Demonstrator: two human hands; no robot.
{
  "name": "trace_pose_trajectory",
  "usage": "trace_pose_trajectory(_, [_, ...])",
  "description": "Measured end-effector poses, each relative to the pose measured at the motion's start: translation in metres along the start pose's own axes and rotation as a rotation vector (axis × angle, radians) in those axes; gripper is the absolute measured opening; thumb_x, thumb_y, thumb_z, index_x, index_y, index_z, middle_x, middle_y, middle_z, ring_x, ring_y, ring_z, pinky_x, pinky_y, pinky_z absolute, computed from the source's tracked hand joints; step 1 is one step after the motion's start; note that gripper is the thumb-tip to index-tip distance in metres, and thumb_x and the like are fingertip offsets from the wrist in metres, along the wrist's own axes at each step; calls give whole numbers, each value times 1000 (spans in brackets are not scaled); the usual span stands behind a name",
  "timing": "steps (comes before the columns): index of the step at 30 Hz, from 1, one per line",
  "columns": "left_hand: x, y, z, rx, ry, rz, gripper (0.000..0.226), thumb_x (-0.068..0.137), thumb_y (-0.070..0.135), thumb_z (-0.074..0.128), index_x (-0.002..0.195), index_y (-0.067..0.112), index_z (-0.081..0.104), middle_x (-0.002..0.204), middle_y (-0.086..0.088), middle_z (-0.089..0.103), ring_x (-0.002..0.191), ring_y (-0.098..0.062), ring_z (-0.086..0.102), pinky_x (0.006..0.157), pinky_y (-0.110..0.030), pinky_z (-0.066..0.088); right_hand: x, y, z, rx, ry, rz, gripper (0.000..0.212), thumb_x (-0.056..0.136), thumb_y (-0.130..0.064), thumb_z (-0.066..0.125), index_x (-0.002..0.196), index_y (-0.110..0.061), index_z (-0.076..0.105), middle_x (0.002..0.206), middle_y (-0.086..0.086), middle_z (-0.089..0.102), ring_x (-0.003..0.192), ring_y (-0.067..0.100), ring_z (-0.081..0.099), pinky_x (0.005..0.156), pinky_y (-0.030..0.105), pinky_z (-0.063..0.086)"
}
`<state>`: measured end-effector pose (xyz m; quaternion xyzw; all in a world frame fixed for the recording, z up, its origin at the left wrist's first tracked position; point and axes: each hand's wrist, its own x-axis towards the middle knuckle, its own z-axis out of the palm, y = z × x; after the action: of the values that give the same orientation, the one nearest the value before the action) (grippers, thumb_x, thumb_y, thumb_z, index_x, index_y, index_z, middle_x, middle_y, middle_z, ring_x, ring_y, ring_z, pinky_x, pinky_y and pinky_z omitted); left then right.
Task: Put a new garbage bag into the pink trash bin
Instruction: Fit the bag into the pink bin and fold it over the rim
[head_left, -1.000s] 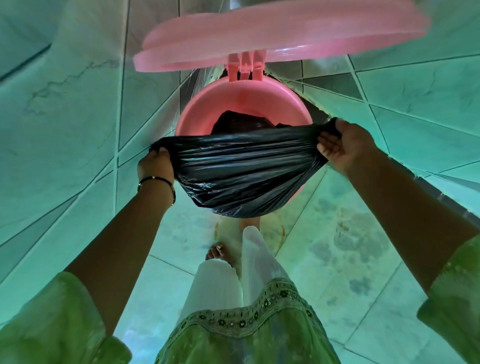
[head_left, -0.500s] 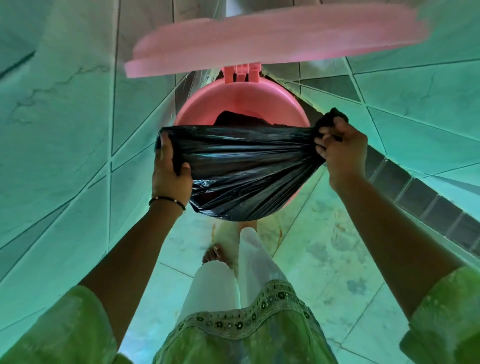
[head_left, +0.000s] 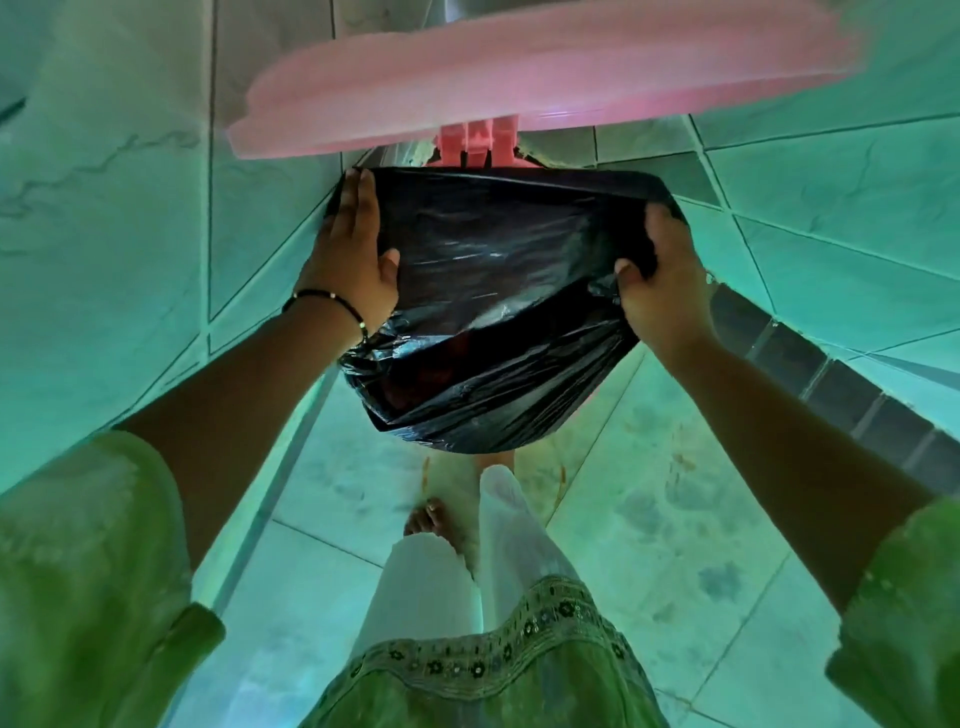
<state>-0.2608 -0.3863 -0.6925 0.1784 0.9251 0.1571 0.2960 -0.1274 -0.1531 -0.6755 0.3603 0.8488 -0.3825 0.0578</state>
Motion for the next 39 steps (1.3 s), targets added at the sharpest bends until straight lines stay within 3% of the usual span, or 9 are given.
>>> trace_pose_trajectory(6, [27, 14, -8, -116, -79, -77, 56, 100, 27, 28, 149, 21, 3, 159, -8, 8, 144, -27, 19, 116, -32, 18, 58, -15, 5, 2, -219, -14, 54, 95, -20, 48, 145, -22, 28, 151, 4, 35, 129, 18, 44, 92, 15, 28])
trace_pose_trajectory(9, [32, 11, -4, -209, -82, -164, 46, 100, 31, 22, 147, 29, 18, 143, -22, 41, 120, -41, 49, 99, -43, 41, 75, -13, 15, 74, -292, 16, 50, 96, -22, 46, 144, -17, 32, 151, 5, 34, 131, 21, 43, 100, 19, 32])
trace_pose_trajectory(14, [36, 4, 0, -284, -39, -162, 40, 101, 22, 23, 138, 19, 37, 131, -19, 51, 117, -33, 50, 92, -33, 39, 75, 3, 21, 204, -263, 154, 33, 97, -19, 44, 128, -17, 56, 128, 11, 60, 114, 25, 58, 102, 32, 42])
trace_pose_trajectory(20, [42, 3, -3, -315, -65, -221, 39, 101, 21, 26, 134, 8, 42, 135, -20, 48, 123, -33, 45, 99, -33, 35, 21, 43, -6, -487, -395, -172, 38, 88, 2, 42, 125, 1, 48, 105, 30, 62, 92, 41, 62, 72, 34, 45])
trace_pose_trajectory(25, [44, 2, -3, -351, -75, -235, 38, 101, 21, 26, 133, 9, 43, 132, -20, 50, 121, -33, 46, 98, -34, 36, -18, 60, -11, -630, -468, -212, 59, 88, -7, 47, 141, 0, 22, 116, 28, 56, 101, 40, 57, 81, 42, 47])
trace_pose_trajectory(32, [44, 4, -4, -390, -52, -248, 37, 101, 21, 27, 129, 6, 46, 128, -25, 51, 118, -36, 48, 95, -36, 38, -78, 98, 13, -923, -636, -352, 59, 85, -39, 56, 137, -12, 42, 138, 8, 53, 131, 23, 46, 108, 63, 15])
trace_pose_trajectory(35, [46, 0, -1, -458, -13, -243, 30, 100, 19, 30, 94, 8, 58, 92, -28, 55, 91, -39, 51, 73, -35, 43, -110, 106, 34, -916, -722, -419, 63, 77, -47, 61, 133, -21, 47, 132, 1, 59, 123, 22, 54, 98, 64, 19])
trace_pose_trajectory(37, [45, -1, 0, -505, 36, -262, 33, 99, 20, 31, 70, 17, 46, 65, -7, 41, 78, -24, 38, 57, -28, 31, -118, 103, 49, -804, -774, -333, 61, 90, -43, 47, 144, -24, 28, 152, 0, 34, 140, 23, 30, 110, 57, 8])
trace_pose_trajectory(39, [42, -1, 2, -552, 89, -313, 33, 100, 27, 30, 79, 15, 54, 72, -3, 45, 84, -18, 38, 62, -27, 31, -118, 103, 59, -631, -685, -156, 58, 94, -36, 43, 147, -25, 21, 157, -1, 20, 144, 21, 20, 116, 49, 12])
